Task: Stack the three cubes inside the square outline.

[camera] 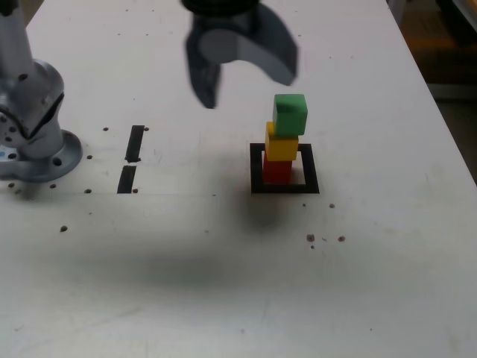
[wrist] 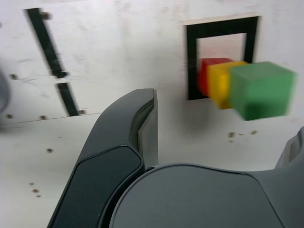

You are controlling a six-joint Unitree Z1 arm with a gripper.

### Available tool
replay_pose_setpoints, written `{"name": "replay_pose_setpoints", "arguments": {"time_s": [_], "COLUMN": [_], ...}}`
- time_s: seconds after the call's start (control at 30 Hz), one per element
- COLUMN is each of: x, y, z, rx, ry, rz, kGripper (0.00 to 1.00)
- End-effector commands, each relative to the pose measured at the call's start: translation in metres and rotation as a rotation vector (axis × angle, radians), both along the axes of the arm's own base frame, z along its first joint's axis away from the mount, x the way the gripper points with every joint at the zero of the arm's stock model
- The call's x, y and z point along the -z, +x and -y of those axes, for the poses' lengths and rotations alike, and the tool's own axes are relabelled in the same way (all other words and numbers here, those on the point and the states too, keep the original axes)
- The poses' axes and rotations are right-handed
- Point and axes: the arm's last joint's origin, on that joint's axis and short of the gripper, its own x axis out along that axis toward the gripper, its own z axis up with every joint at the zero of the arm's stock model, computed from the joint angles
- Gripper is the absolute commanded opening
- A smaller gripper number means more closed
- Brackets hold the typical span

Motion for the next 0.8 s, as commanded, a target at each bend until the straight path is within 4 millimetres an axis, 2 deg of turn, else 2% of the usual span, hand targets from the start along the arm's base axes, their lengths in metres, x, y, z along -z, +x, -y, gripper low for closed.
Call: {"name": "replay_pose_setpoints", "arguments": {"time_s": [0.0, 0.17, 0.4, 0.53, 0.77], "x": [0.001, 0.016, 0.048, 0.068, 0.092], "y": [-0.015, -0.046, -0.073, -0.075, -0.062], "z": [-0.002, -0.008, -0.013, -0.017, -0.019], "rx": [-0.002, -0.013, -0.054, -0.049, -0.013], "ry": [0.006, 0.015, 0.002, -0.011, -0.025], "rz": [-0.011, -0.074, -0.168, -0.179, -0.161], "kGripper": [1.0, 1.0, 1.0, 1.0, 1.0]}}
